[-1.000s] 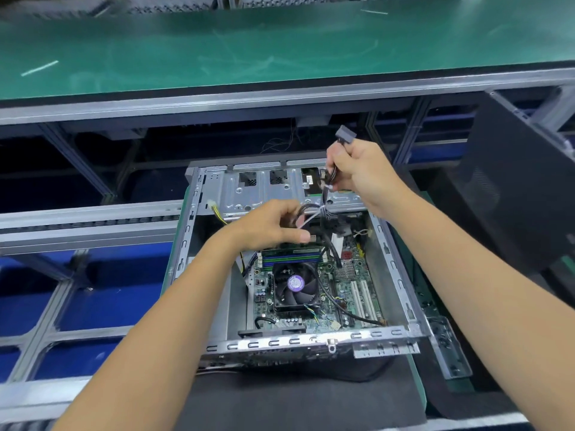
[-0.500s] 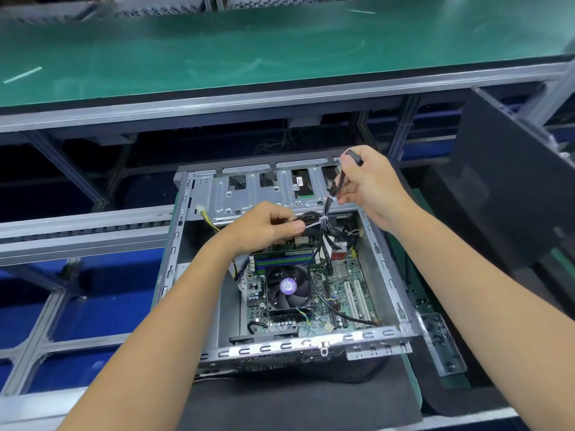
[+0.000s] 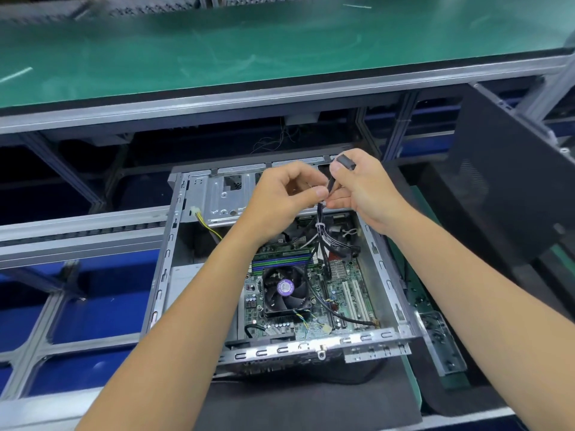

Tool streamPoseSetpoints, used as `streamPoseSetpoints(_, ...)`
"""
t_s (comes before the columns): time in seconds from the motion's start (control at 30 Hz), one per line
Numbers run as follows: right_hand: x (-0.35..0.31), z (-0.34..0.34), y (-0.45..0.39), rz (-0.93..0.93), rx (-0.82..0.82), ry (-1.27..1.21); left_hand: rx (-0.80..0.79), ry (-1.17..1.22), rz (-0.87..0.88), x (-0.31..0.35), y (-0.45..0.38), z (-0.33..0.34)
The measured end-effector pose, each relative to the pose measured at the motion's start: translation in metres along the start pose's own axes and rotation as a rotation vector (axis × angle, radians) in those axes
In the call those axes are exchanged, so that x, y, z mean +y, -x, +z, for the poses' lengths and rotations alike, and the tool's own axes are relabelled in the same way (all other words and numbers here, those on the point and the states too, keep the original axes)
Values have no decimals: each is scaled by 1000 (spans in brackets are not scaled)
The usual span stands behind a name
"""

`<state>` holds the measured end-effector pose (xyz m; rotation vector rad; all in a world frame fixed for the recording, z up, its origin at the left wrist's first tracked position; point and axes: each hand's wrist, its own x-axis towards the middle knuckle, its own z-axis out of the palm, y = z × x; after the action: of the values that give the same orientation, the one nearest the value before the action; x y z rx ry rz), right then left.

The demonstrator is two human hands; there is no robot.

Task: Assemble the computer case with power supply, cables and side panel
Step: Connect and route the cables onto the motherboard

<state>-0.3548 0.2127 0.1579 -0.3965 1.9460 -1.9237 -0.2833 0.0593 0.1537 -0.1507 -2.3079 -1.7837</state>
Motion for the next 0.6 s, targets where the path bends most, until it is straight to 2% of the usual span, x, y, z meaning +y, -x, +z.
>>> streamPoseSetpoints(0.23, 3, -4, 1, -15, -4, -31, 77, 7, -78, -15, -3, 1)
streamPoseSetpoints(0.43, 14, -4, 2, 12, 86, 39, 102, 42, -177, -28, 0, 1)
streamPoseSetpoints(0.5, 18, -4, 2, 34, 137, 63, 55, 53, -218, -29, 3, 4)
streamPoseSetpoints(0.6, 25, -6, 4, 74, 201, 169, -143, 48, -280, -31, 10, 11)
